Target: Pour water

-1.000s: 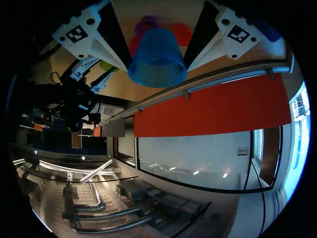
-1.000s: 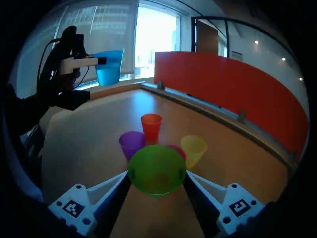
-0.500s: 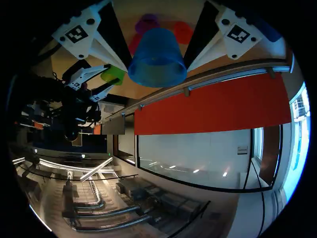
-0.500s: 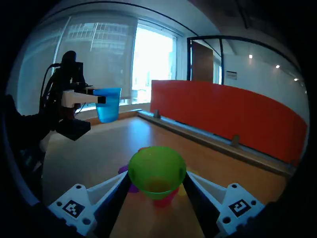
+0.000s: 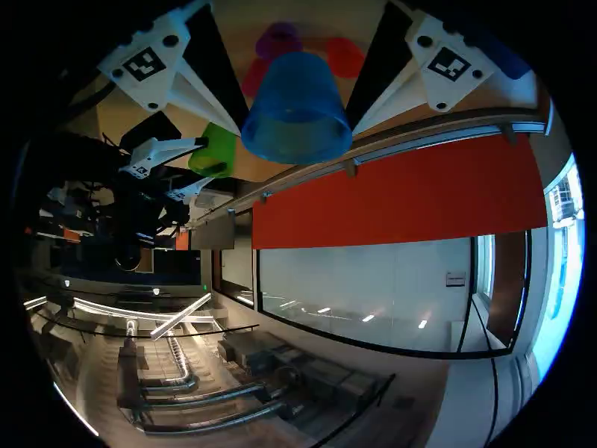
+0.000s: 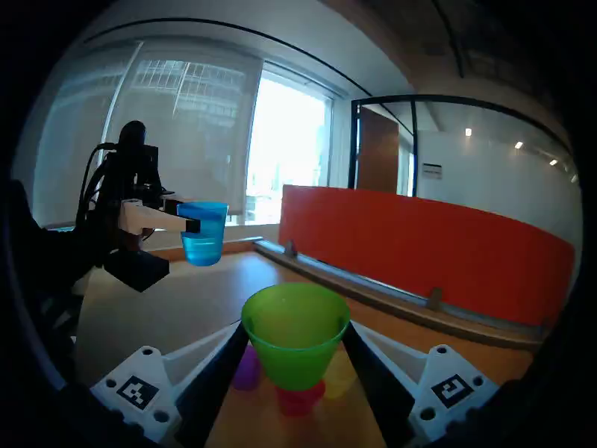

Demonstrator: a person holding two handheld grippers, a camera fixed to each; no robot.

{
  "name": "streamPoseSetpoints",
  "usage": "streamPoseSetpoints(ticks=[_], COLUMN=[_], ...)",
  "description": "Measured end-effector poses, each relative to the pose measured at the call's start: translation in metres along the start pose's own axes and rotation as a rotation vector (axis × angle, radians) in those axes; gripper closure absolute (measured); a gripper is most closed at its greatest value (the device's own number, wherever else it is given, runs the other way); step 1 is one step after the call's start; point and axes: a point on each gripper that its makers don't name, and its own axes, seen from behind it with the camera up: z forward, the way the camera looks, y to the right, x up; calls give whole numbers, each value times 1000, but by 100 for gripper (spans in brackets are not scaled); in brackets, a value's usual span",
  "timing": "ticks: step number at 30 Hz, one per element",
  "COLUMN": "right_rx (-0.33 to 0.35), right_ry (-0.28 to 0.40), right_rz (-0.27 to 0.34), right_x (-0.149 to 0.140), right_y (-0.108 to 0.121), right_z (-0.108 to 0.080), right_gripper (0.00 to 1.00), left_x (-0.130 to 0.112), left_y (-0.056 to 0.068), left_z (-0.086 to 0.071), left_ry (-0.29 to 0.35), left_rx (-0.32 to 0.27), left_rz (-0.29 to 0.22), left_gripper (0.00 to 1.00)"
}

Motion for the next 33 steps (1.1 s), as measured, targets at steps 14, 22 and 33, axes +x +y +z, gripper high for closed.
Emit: streamPoseSetpoints(ticks=[14,22,33], right_rx=[4,7,53], right_ry=[45,62,70], right_rz=[6,-2,43], right_x=[8,14,19], right_y=[-4,-7,-17], right_z=[6,11,21], right_gripper=[8,8,9], left_x=[3,6,9], left_y=[1,-2,-4], left_z=[-2,-4,-4], left_ry=[9,16,25], left_rx=[-3,-1,-3], left_rz=[5,12,36], left_gripper=[14,14,15])
